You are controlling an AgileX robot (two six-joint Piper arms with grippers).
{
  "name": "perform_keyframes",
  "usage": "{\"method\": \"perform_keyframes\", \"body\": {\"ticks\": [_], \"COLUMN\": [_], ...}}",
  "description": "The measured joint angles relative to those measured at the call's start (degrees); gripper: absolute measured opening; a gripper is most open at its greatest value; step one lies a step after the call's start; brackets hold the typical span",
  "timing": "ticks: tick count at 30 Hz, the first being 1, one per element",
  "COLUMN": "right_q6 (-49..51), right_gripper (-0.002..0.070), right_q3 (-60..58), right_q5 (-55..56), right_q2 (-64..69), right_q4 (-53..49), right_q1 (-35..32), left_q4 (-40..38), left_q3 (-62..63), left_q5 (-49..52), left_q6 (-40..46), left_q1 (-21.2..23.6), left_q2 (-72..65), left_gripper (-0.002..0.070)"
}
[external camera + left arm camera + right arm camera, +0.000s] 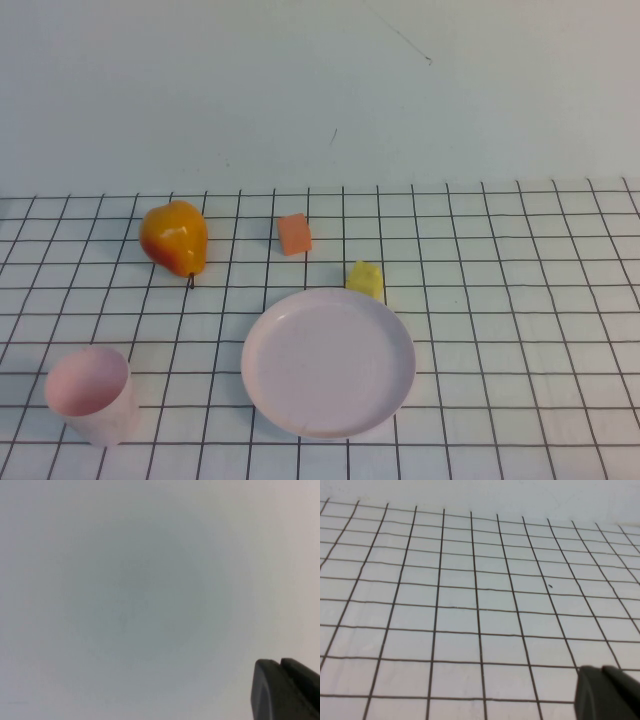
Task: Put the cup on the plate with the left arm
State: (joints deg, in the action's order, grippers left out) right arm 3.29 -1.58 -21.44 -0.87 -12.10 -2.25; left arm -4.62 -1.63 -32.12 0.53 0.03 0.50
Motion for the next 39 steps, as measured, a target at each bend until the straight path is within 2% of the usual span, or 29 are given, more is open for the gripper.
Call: {"method": "perform_keyframes", "body": {"ticks": [4,6,14,22,27,30,32,34,39], "right_q6": [0.00,0.00,0.00,0.00,0.00,0.00,0.00,0.00,0.00], "right_gripper": [-0.0002,-0.0002,-0.0002,-0.0002,-0.0002,-0.0002,-0.0002,-0.0002,-0.0002], "right_q3": [0.00,0.00,0.00,0.00,0.00,0.00,0.00,0.00,0.00], "right_q5": [0.00,0.00,0.00,0.00,0.00,0.00,0.00,0.00,0.00], "right_q2": [0.00,0.00,0.00,0.00,0.00,0.00,0.00,0.00,0.00], "right_q4": [0.00,0.00,0.00,0.00,0.00,0.00,0.00,0.00,0.00], "right_q1": [0.00,0.00,0.00,0.00,0.00,0.00,0.00,0.00,0.00], "left_q4": [0.00,0.12,1.13,1.43,1.45,1.55,1.55,1.12,-0.45], "left_q3": [0.00,1.01,22.79,40.36,46.50,47.98,48.06,48.06,48.50], "left_q5": [-1.96,1.48,35.39,63.72,77.48,81.30,81.92,82.03,81.65], "left_q6": [0.00,0.00,0.74,1.40,1.68,1.68,1.68,1.14,-0.53], "left_q1": [0.00,0.00,0.00,0.00,0.00,0.00,0.00,0.08,0.08], "left_q2": [0.00,0.00,-1.43,-18.14,-31.67,-39.17,-43.92,-48.67,-58.28], "left_gripper": [-0.0002,-0.0002,-0.0002,-0.0003,-0.0002,0.0001,0.0033,0.0122,0.0484]}}
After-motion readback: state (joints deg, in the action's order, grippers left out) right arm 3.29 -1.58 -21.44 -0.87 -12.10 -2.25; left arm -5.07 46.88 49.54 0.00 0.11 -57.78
